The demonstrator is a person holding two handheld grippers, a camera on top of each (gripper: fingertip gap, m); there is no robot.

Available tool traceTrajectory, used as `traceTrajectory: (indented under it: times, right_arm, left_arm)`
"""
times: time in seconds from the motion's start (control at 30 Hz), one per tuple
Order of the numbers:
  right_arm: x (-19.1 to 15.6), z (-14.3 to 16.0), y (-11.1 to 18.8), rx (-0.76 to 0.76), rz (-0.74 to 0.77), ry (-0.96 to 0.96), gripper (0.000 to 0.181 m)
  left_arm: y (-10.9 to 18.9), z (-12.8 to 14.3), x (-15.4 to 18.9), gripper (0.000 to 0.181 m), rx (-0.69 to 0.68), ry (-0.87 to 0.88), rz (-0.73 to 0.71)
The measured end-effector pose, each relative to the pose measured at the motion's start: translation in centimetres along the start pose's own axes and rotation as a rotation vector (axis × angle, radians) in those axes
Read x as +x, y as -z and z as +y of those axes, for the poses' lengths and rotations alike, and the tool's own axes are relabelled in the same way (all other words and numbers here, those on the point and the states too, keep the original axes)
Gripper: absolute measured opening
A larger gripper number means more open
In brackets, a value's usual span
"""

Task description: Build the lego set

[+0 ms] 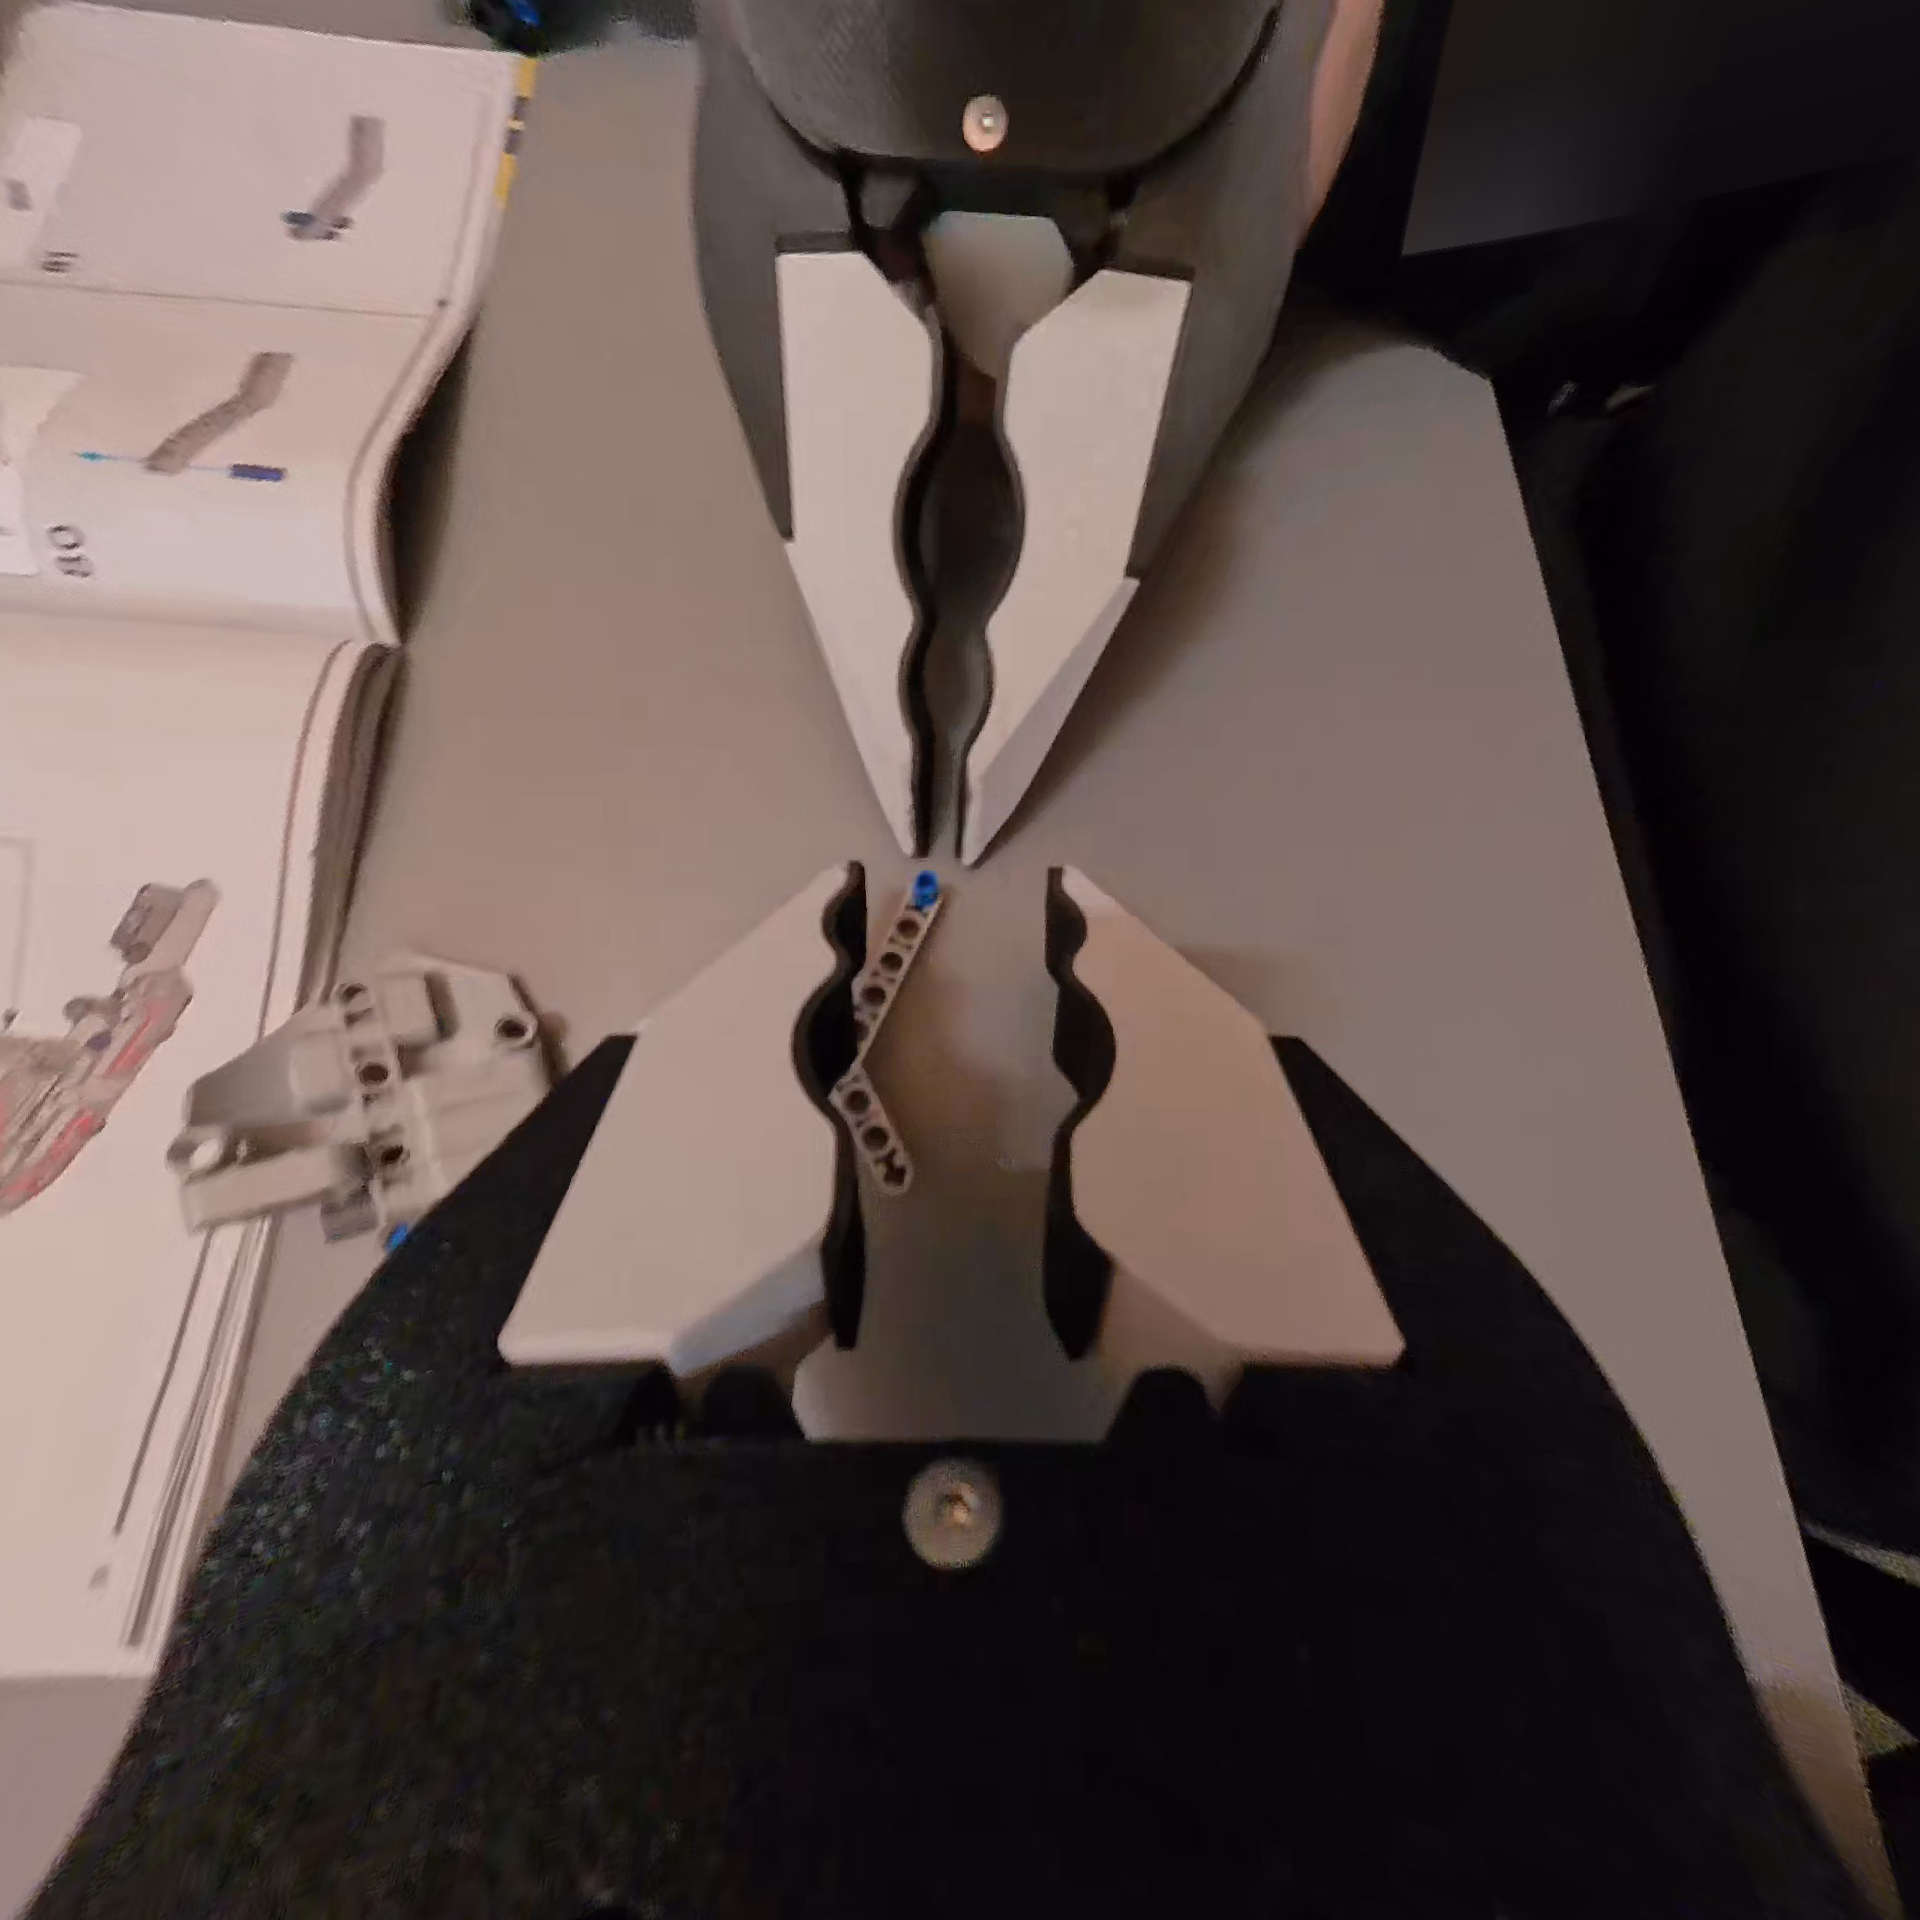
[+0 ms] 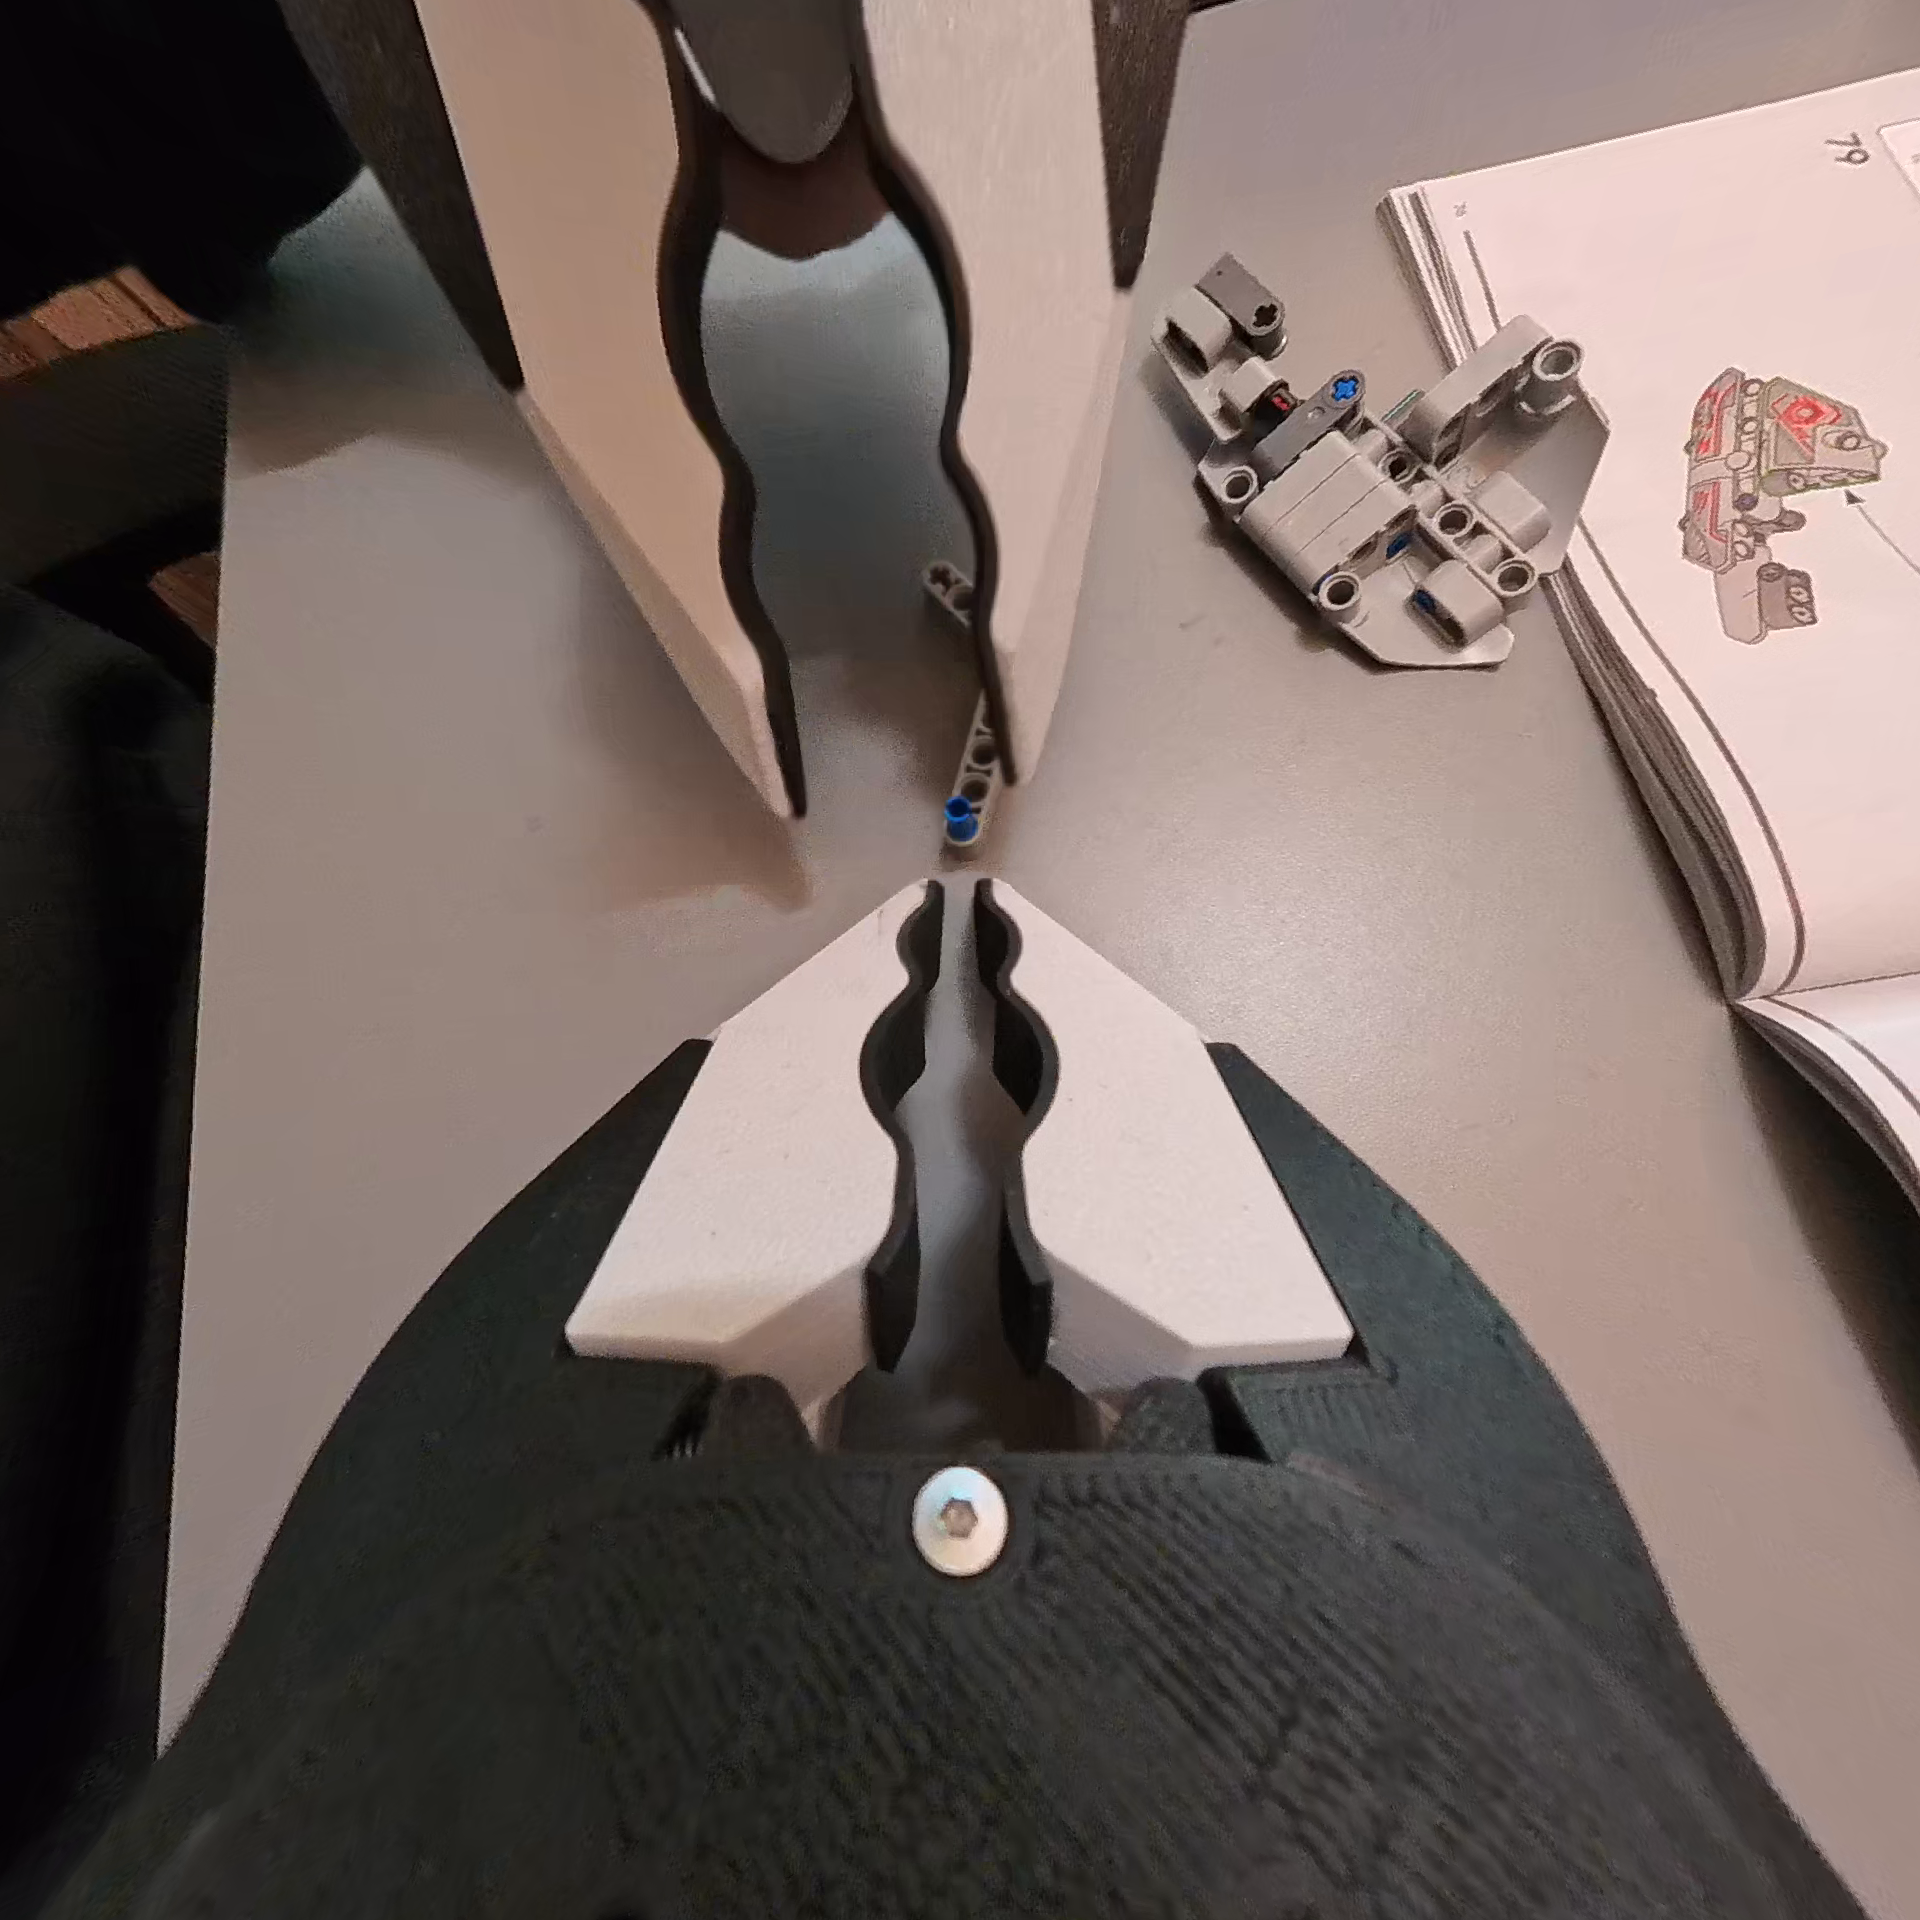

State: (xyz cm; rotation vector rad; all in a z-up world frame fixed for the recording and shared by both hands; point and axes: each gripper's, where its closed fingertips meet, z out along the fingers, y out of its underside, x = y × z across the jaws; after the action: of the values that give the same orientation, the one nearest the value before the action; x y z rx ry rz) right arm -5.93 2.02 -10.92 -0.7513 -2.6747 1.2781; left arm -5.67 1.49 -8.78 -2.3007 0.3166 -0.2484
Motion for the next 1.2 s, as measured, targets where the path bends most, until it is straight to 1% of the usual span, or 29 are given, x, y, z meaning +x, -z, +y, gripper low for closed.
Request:
traceTrajectory:
  times: [0.1,0.23,0.3,0.4,0.43,0.47,0.53,0.6,0.63,0.67,0.77,0.87,0.9,1.0,1.03,1.07,1.13,1.2]
  right_arm:
    - [-0.1,0.0,0.0,0.001,-0.012,-0.003,0.006]
    - [-0.4,0.0,0.0,0.002,-0.022,0.012,0.011]
    - [-0.5,0.0,0.1,0.002,-0.021,0.020,0.014]
    - [-0.7,0.1,0.2,0.007,-0.042,-0.009,0.018]
    - [-0.8,0.2,0.3,0.009,-0.054,-0.021,0.020]
    - [-0.9,0.2,0.4,0.010,-0.063,-0.030,0.020]
    - [-0.9,0.3,0.6,0.011,-0.071,-0.042,0.020]
    - [-0.8,0.4,0.8,0.013,-0.078,-0.051,0.021]
    - [-0.8,0.6,1.0,0.015,-0.078,-0.061,0.022]
    - [-0.5,0.7,1.2,0.020,-0.070,-0.077,0.023]
    - [0.6,0.9,2.0,0.044,-0.031,-0.162,0.028]
    - [1.4,0.2,2.7,0.124,-0.017,-0.252,0.036]
    - [1.4,-0.4,3.0,0.172,-0.029,-0.278,0.038]
    - [1.1,-3.3,4.4,0.383,-0.112,-0.346,0.044]
    - [1.1,-4.3,5.0,0.458,-0.138,-0.375,0.045]
    - [1.2,-5.3,5.5,0.532,-0.158,-0.401,0.046]
    - [0.7,-6.9,6.5,0.656,-0.212,-0.420,0.045]
    - [0.4,-7.7,6.8,0.715,-0.235,-0.433,0.045]
  left_arm:
    - [0.8,1.1,-0.9,0.026,-0.011,0.015,-0.071]
    - [0.6,1.4,-1.3,0.027,-0.051,-0.031,-0.135]
    - [0.2,1.3,-1.3,0.027,-0.084,-0.061,-0.140]
    - [-0.5,2.0,-1.5,0.027,-0.187,-0.097,-0.132]
    - [-0.7,2.3,-1.5,0.024,-0.223,-0.107,-0.123]
    - [-0.9,2.3,-1.3,0.016,-0.239,-0.112,-0.100]
    - [-1.0,2.4,-1.2,0.005,-0.272,-0.089,-0.093]
    - [-1.0,2.3,-1.7,0.004,-0.270,0.047,-0.113]
    - [-0.9,2.1,-2.4,0.004,-0.232,0.129,-0.152]
    - [-0.8,1.4,-2.8,0.004,-0.154,0.200,-0.159]
    - [0.4,-1.7,-3.8,0.004,0.165,0.391,-0.169]
    - [2.7,-5.1,-4.4,0.004,0.505,0.430,-0.186]
    - [3.5,-6.3,-4.2,0.004,0.619,0.426,-0.162]
    - [6.2,-9.0,-3.6,0.004,0.962,0.433,-0.088]
    - [6.9,-9.5,-3.5,0.004,1.043,0.436,-0.068]
    - [7.1,-9.7,-3.4,0.004,1.086,0.433,-0.057]
    - [6.9,-10.0,-2.9,0.004,1.118,0.393,-0.049]
    - [6.9,-10.2,-2.5,0.004,1.146,0.373,-0.037]
